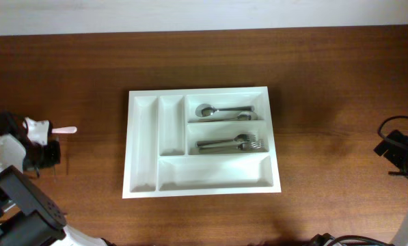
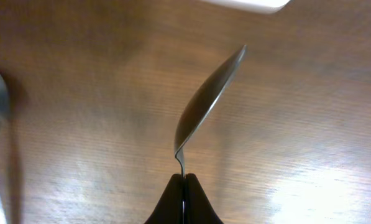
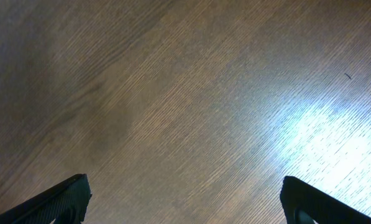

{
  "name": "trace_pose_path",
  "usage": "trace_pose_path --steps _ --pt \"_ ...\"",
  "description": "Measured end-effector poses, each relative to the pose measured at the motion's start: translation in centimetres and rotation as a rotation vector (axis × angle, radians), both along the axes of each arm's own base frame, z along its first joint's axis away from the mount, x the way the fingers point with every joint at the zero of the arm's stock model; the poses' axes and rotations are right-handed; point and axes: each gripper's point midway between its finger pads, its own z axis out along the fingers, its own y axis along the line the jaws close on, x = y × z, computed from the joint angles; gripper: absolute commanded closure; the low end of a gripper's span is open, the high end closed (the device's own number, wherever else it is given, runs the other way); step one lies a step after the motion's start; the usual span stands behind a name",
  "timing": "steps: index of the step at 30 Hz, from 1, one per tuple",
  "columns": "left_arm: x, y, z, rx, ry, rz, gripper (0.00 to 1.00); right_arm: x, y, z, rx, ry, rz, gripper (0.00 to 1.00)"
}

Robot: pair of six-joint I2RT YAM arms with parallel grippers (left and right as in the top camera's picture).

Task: Pack container
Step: 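Lift the spoon and lower it into the tray's left narrow compartment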

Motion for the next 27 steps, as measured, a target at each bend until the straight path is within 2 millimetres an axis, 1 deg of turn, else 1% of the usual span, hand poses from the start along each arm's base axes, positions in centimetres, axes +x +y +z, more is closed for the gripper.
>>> trace_pose_path --steps 1,2,4,7,8,11,13,15,17,21,24,27 --pt "0.7 -0.1 0.7 0.000 -0.013 -0.009 0.98 0.0 0.0 0.0 0.000 0.001 0.000 0.01" --pt "1.9 -0.6 1.8 -0.002 -0.036 -0.030 0.98 0.0 0.0 0.0 0.000 0.001 0.001 0.01" --pt "3.6 -1.7 3.3 -0.010 -0.064 -0.070 0.98 0.0 0.0 0.0 0.000 0.001 0.001 0.01" --pt "6.4 -4.4 5.5 -0.031 -0.113 -0.147 0.98 0.0 0.0 0.0 0.000 0.000 0.001 0.01" --pt "7.8 -6.1 6.5 -0.043 -0.140 -0.180 0.98 0.0 0.0 0.0 0.000 0.001 0.001 0.01" --pt "10.3 -10.0 8.1 -0.069 -0.187 -0.224 0.98 0.0 0.0 0.0 0.000 0.000 0.000 0.01" --pt "11.3 -12.6 8.7 -0.090 -0.202 -0.249 0.98 0.0 0.0 0.0 0.000 0.001 0.001 0.01" --pt "11.8 -15.5 8.8 -0.119 -0.201 -0.270 0.98 0.0 0.0 0.0 0.000 0.000 0.000 0.01" --pt "11.9 -18.3 8.7 -0.151 -0.187 -0.278 0.98 0.0 0.0 0.0 0.000 0.000 0.000 0.01" --pt "11.2 -22.7 8.5 -0.202 -0.144 -0.267 0.98 0.0 0.0 0.0 0.000 0.001 0.001 0.01" --pt "10.5 -25.4 8.4 -0.222 -0.112 -0.282 0.98 0.0 0.0 0.0 0.000 0.000 0.001 0.01" --pt "9.8 -27.4 8.3 -0.233 -0.085 -0.301 0.98 0.0 0.0 0.0 0.000 0.000 0.001 0.01"
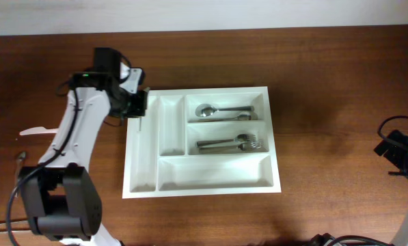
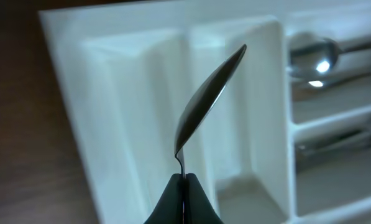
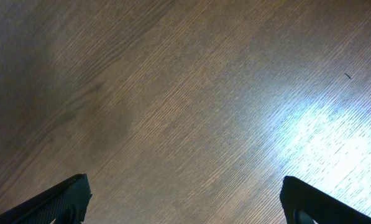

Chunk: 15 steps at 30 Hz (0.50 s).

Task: Pack container
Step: 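Lift the spoon and lower it into the tray's left narrow compartment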

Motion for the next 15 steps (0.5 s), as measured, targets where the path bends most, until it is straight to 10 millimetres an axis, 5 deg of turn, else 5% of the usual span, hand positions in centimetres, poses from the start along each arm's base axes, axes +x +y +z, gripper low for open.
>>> trace_pose_path --steps 5,15 --pt "-1.6 -1.3 -0.4 0.023 0.061 -0.008 0.98 0.0 0.0 0.0 0.000 0.000 0.000 0.01" --pt "-3.4 0.5 -1.1 0.122 0.150 0.089 0.92 0.0 0.0 0.0 0.000 0.000 0.000 0.01"
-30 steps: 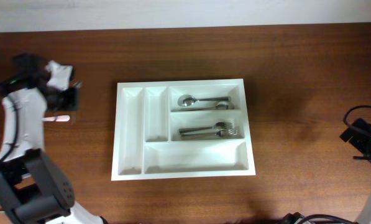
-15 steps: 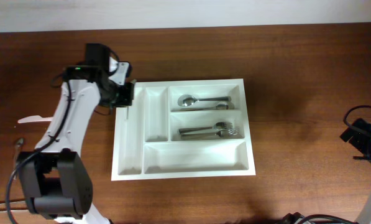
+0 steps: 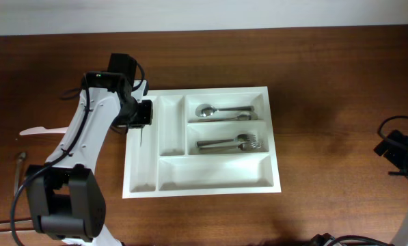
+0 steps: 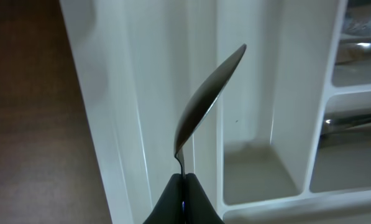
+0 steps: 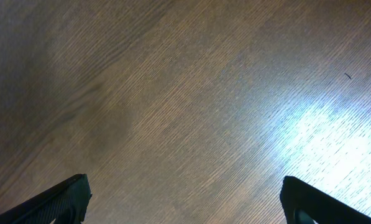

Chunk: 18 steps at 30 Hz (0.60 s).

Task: Pack container
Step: 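Lift the spoon and lower it into the tray's left narrow compartment, then open the left gripper and withdraw it to the left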

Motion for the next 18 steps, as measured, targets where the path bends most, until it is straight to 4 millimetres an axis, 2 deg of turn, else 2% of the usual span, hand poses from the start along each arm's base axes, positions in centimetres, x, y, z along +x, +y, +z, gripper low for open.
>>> trace_pose_path --steps 1,3,10,12,16,18 --pt "-0.1 0.1 0.0 0.004 0.005 0.008 0.88 0.0 0.0 0.0 0.000 0.000 0.000 0.01" --pt "-0.1 0.2 0.0 0.008 0.007 0.022 0.87 0.0 0.0 0.0 0.000 0.000 0.000 0.01" --pt "-0.1 0.4 -0.1 0.017 0.007 0.039 0.63 0.0 0.0 0.0 0.000 0.000 0.000 0.01" --pt "0.1 0.4 0.0 0.019 0.001 0.042 0.46 0.0 0.0 0.0 0.000 0.000 0.001 0.01" --pt "1.7 1.2 0.2 0.061 -0.070 0.053 0.01 0.0 0.0 0.0 0.000 0.000 0.000 0.01" --pt "2.0 2.3 0.3 0.103 -0.082 0.068 0.01 0.0 0.0 0.0 0.000 0.000 0.000 0.01"
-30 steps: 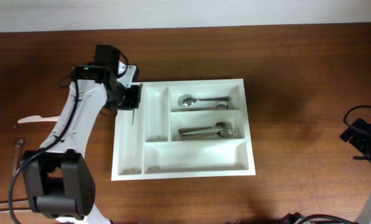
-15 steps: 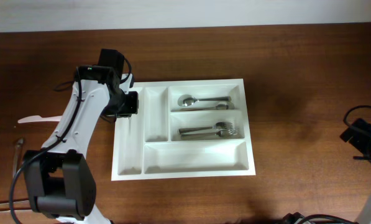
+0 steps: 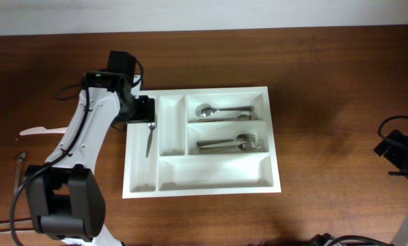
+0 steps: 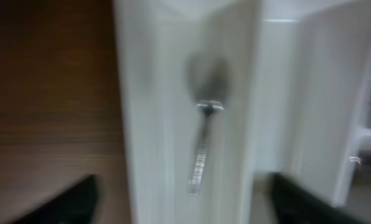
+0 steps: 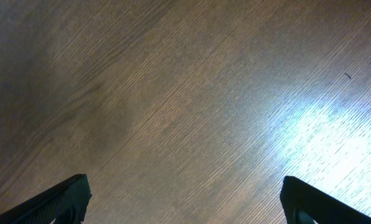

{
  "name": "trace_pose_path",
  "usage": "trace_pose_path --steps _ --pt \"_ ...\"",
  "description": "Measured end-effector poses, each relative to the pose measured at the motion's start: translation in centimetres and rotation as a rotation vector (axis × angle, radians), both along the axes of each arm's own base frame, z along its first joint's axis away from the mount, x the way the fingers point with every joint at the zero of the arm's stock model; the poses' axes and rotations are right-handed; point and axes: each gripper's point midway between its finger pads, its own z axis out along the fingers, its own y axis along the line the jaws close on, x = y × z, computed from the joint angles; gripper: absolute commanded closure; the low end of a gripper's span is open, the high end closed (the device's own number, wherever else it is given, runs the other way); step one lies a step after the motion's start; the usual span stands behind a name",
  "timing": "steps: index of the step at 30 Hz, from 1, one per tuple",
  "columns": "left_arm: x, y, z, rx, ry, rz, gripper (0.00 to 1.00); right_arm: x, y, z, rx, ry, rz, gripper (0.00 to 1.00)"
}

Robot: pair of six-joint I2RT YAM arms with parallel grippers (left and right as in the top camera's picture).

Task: Pack container
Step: 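Open the left gripper and withdraw it to the left, then lower the left gripper over the second small silver spoon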

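The white cutlery tray [image 3: 214,172] lies mid-table. A small metal spoon [image 3: 150,139] rests lengthwise in its leftmost long compartment, blurred in the left wrist view [image 4: 204,146]. My left gripper [image 3: 143,109] hovers over the tray's top left corner, open [image 4: 185,208] and empty, the spoon lying free below it. Another spoon [image 3: 217,109] fills the top right compartment and forks [image 3: 234,143] the one below. My right gripper [image 3: 395,149] stays at the table's right edge, open [image 5: 185,199] over bare wood.
A white plastic utensil [image 3: 43,130] and a brown-handled piece [image 3: 19,161] lie on the table at the far left. The tray's second narrow compartment [image 3: 170,126] and its long front compartment hold nothing.
My left gripper, which was shut on the spoon's handle above the leftmost compartment, has opened. The spoon now lies flat in that compartment. The right arm has not moved.
My left gripper held the spoon over bare wood at the table's far left. Then it carried the spoon at the tray's top left corner, then over the leftmost compartment. Now the spoon lies in that compartment, let go.
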Motion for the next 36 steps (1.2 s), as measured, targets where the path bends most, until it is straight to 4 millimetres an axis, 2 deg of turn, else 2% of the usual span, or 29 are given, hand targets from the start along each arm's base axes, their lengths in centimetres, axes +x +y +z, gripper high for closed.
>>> trace_pose_path --steps 4,7,13,21,28,32,36 --pt "0.3 3.9 0.8 0.115 -0.006 0.039 0.01 0.0 0.0 0.0 0.000 0.000 0.000 0.01" --pt "-0.5 8.4 1.3 0.233 0.024 0.089 0.01 0.0 0.0 0.0 0.000 0.000 0.000 0.01" --pt "-4.4 17.0 1.8 0.384 0.146 0.243 0.01 0.0 0.0 0.0 0.000 0.000 -0.001 0.01" --pt "-10.2 26.4 1.8 0.361 0.229 0.496 0.01 0.0 0.0 0.0 0.000 0.000 0.000 0.01" --pt "-12.1 31.8 1.8 0.339 0.179 0.530 0.01 0.0 0.0 0.0 0.000 0.000 0.000 0.01" --pt "-12.7 33.0 1.5 0.282 0.147 0.514 0.01 0.0 0.0 0.0 0.000 0.000 0.000 0.01" --pt "-12.0 33.7 1.3 0.205 0.065 0.438 0.01 0.0 0.0 0.0 0.000 0.000 0.000 0.01"
